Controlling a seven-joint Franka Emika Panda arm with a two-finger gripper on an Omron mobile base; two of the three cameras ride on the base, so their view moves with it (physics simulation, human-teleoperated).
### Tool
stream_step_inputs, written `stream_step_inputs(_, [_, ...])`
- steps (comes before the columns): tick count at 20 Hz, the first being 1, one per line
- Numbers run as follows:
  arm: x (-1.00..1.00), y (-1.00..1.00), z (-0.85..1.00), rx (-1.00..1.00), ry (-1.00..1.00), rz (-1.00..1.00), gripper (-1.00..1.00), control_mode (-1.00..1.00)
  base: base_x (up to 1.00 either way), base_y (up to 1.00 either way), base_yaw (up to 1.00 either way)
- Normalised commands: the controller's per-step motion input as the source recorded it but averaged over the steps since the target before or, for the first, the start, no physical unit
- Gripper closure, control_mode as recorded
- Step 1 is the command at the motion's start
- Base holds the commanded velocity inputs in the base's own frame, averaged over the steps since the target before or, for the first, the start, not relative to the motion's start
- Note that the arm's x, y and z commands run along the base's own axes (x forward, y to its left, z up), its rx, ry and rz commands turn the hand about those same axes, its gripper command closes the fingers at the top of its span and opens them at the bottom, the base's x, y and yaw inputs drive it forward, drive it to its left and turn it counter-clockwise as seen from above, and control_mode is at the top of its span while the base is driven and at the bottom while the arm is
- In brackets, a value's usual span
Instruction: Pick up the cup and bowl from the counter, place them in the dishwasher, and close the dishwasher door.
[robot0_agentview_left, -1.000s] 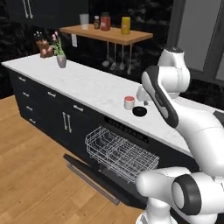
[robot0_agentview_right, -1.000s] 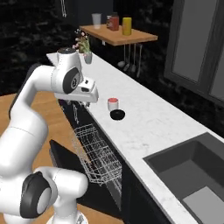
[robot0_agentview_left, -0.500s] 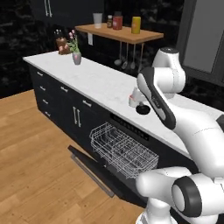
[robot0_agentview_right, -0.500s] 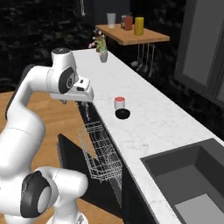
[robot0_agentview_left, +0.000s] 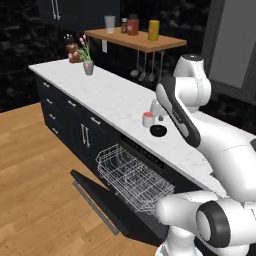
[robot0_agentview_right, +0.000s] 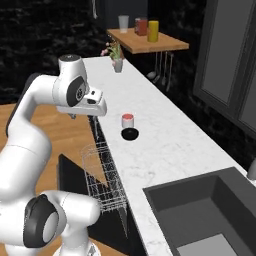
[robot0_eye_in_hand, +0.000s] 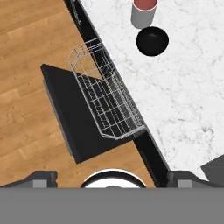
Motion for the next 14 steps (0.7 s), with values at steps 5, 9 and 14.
stream_step_inputs(5, [0.0,0.0,0.0,0.0,0.0,0.0,-1.0,1.0,0.14,-0.51,0.13])
stream_step_inputs(9, [0.0,0.0,0.0,0.0,0.0,0.0,-1.0,1.0,0.14,-0.41,0.12])
stream_step_inputs(14, [0.05,-0.08,-0.03,0.01,0.0,0.02,-1.0,-1.0,0.15,-0.29,0.09])
